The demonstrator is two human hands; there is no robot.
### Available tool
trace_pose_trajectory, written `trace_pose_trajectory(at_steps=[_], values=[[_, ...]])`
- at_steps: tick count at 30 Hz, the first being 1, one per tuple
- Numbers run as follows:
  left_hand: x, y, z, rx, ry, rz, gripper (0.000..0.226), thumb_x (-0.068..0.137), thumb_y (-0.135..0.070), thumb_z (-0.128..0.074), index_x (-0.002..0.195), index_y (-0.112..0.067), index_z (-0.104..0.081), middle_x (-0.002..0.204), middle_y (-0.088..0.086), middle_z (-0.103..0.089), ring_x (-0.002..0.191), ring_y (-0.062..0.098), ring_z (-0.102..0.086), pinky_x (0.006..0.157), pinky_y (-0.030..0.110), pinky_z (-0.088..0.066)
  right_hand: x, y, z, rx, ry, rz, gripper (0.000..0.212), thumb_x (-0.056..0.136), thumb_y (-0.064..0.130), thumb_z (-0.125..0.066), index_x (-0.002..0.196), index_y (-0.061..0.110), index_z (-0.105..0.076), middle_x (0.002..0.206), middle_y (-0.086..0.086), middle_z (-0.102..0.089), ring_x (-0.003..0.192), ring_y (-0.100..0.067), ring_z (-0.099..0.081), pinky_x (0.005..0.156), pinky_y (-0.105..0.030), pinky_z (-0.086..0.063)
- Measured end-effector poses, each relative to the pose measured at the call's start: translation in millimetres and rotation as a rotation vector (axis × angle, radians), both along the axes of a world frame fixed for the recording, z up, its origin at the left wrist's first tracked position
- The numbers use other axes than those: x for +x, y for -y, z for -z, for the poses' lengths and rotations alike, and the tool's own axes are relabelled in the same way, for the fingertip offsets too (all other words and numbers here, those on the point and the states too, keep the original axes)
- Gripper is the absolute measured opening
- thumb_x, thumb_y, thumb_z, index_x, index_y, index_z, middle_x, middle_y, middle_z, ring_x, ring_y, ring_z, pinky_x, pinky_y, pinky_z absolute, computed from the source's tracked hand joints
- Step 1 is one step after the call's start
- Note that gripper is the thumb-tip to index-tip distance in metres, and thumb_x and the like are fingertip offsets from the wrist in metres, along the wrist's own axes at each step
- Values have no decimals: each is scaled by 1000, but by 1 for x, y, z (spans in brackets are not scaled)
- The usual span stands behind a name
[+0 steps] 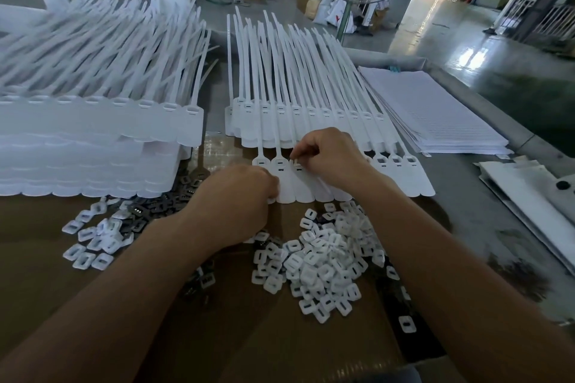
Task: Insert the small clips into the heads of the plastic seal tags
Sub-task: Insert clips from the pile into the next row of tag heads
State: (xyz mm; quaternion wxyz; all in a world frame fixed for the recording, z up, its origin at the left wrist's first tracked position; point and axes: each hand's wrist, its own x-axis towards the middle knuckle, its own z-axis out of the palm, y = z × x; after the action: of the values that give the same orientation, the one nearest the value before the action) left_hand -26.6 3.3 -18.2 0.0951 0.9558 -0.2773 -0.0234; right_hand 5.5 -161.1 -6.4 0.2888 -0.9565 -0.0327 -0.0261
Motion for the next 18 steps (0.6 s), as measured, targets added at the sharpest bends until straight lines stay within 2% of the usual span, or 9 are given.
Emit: trace_pose_trajectory(at_steps=[2, 5, 10, 12, 14, 18], values=[[1, 0, 0, -5, 1, -8, 47, 79, -4, -42, 122, -17, -55, 125, 3, -55, 115, 19, -50, 93, 36, -46, 2, 0, 1, 1, 6, 22, 15, 85, 7, -60, 91, 16, -70, 83, 8, -64, 81, -3, -53, 68, -13, -37], [1, -1, -1, -8, 2, -5, 47, 79, -3, -43, 122, -17, -56, 125, 3, -55, 114, 19, -50, 93, 37, -46, 4, 0, -1, 1, -20, 18, 15, 83, 7, -60, 82, 21, -62, 74, 13, -56, 80, -7, -53, 63, -15, -38], [3, -2, 0, -23, -1, -4, 49, 79, -3, -43, 123, -20, -56, 125, 1, -55, 115, 19, -50, 93, 37, -46, 10, -3, -9, -101, -91, -14, 19, 83, 3, -57, 80, 21, -62, 71, 16, -49, 73, -4, -47, 55, -12, -35], [3, -2, 0, -30, -4, -4, 50, 80, -3, -43, 124, -22, -55, 126, 1, -55, 115, 18, -50, 94, 37, -46, 13, -4, -10, -112, -98, -1, 15, 83, 5, -58, 86, 18, -64, 76, 12, -51, 77, -6, -48, 58, -15, -37], [3, -2, -1, -35, -7, -1, 50, 80, -3, -43, 124, -23, -55, 127, 1, -55, 116, 18, -50, 94, 37, -45, 14, -5, -11, -96, -90, 26, 15, 82, 6, -62, 91, 16, -65, 83, 8, -54, 83, -10, -51, 68, -22, -41], [3, -2, -2, -40, -11, -8, 45, 79, -2, -44, 117, -19, -60, 123, 1, -57, 112, 18, -52, 92, 36, -47, 18, -9, -13, -165, -115, 77, 15, 81, 7, -64, 90, 18, -70, 84, 7, -58, 84, -12, -55, 73, -25, -47]])
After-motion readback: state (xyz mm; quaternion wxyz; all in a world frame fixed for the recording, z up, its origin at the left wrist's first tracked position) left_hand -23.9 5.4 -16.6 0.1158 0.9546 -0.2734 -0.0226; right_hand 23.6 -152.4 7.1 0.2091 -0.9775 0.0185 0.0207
